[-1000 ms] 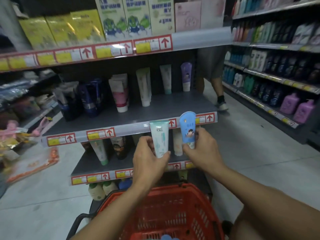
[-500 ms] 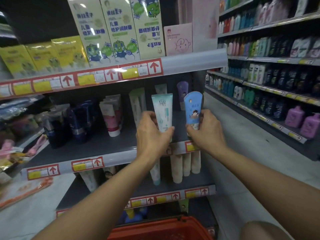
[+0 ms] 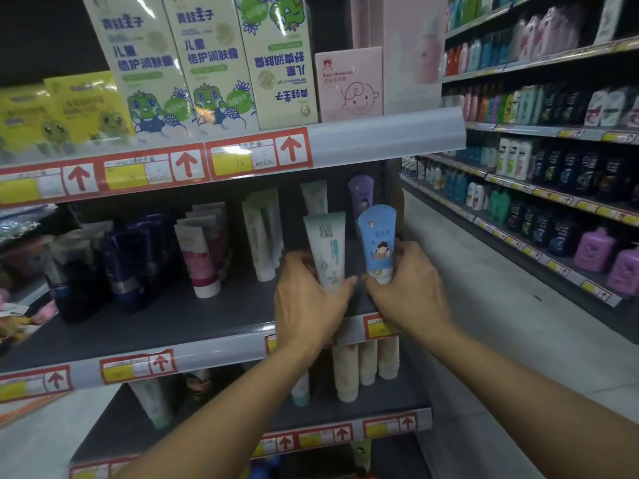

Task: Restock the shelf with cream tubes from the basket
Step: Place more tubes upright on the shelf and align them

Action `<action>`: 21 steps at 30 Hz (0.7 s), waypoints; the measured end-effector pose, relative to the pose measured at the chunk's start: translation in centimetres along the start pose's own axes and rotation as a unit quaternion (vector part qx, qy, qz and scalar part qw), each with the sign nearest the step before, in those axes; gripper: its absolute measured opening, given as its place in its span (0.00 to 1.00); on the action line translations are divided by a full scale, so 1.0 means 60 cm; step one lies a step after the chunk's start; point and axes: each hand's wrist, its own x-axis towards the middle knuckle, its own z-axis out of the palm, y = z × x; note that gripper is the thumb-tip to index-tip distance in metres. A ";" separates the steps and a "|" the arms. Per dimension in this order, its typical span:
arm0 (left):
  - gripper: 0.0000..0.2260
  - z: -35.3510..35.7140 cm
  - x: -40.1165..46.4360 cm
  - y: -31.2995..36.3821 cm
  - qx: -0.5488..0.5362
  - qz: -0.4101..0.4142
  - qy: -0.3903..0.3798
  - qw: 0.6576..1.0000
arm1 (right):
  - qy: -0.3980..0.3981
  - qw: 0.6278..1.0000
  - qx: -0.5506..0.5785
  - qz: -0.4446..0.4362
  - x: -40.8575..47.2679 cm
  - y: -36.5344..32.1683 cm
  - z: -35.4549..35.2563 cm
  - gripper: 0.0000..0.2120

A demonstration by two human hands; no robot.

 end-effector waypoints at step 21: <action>0.30 0.108 0.194 -0.022 0.169 -0.084 -0.041 0.981 | -0.053 0.995 -0.054 0.060 0.184 -0.002 0.095 0.24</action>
